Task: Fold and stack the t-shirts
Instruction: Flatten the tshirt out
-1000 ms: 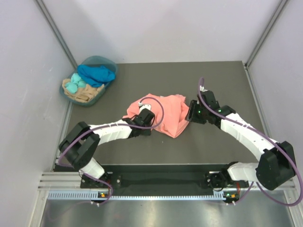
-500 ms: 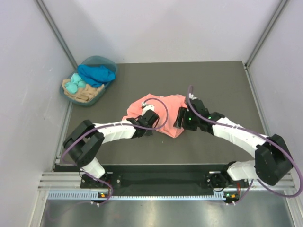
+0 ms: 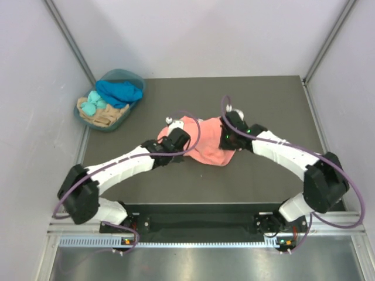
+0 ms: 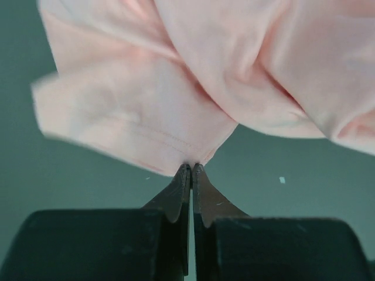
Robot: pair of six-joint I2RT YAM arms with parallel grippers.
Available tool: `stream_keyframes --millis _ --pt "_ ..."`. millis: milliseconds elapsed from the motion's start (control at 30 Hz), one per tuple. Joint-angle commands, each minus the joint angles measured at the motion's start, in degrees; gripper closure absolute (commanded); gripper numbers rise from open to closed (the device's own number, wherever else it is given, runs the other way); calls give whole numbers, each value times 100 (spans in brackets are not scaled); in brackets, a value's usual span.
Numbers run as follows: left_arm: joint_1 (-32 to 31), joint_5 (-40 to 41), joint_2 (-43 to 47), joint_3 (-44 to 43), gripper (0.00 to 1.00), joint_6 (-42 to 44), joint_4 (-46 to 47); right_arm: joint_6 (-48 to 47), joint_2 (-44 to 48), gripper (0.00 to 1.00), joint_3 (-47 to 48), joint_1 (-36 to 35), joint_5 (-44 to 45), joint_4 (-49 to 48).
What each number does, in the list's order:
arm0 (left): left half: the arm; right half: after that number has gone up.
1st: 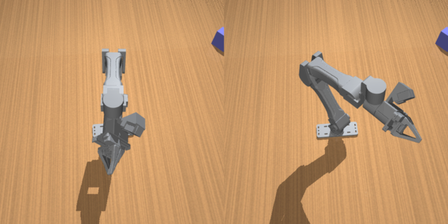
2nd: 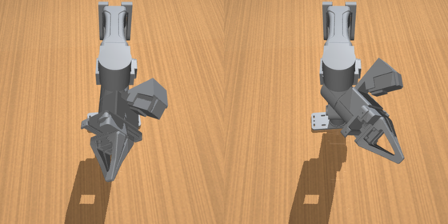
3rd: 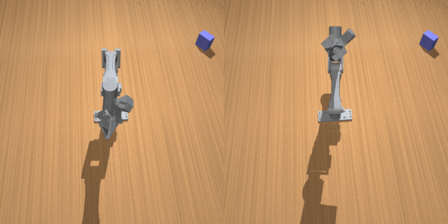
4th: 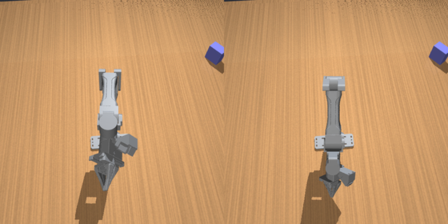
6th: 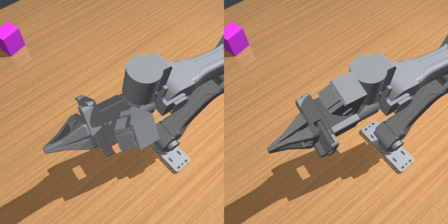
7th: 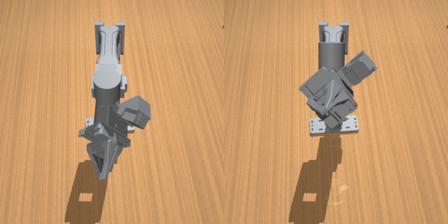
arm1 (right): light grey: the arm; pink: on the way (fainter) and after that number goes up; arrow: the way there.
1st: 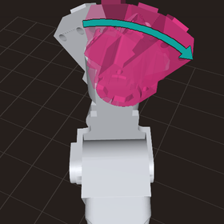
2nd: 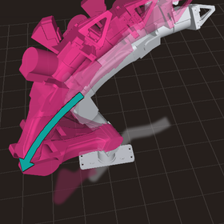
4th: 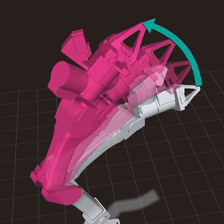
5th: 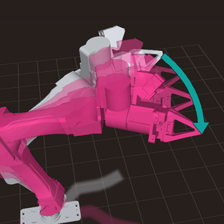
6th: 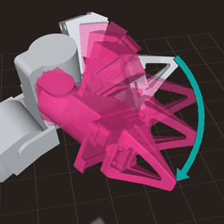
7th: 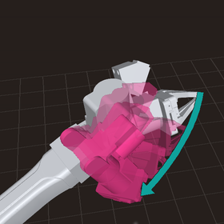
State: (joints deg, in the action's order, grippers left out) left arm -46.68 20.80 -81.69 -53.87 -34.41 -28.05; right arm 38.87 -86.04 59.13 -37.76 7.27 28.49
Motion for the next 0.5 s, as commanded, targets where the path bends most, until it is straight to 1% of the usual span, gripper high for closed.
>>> stream_keyframes --millis 0,33,67,167,233,300,367,400,433,467 --pt "-26 397 785 -589 100 -13 -859 -485 816 100 1334 83 1241 1315" --pt "-26 616 986 -642 100 -4 -1182 -547 1008 100 1494 163 1233 1447" --pt "-17 1097 1049 -756 100 -21 -1350 -617 1080 100 1618 242 1216 1562" --pt "-17 1619 1129 -1020 100 -74 -1991 -881 1090 100 2197 611 1338 1695" --pt "-8 1621 1190 -1117 100 -92 -2125 -1118 801 100 2576 971 1278 1494" --pt "-17 1542 1295 -1091 100 -118 -2152 -1320 328 100 2900 1330 910 1257" --pt "-17 1524 1349 -977 100 -127 -2099 -1408 -69 100 3155 1481 715 896" --pt "-17 1550 1366 -942 100 -144 -2116 -1496 -297 100 3453 1560 602 808" --pt "-17 1550 1366 -889 100 -145 -2134 -1531 -787 100 3621 1578 557 677" --pt "-17 1533 1366 -871 100 -145 -2152 -1567 -1044 99 3797 1605 513 614"
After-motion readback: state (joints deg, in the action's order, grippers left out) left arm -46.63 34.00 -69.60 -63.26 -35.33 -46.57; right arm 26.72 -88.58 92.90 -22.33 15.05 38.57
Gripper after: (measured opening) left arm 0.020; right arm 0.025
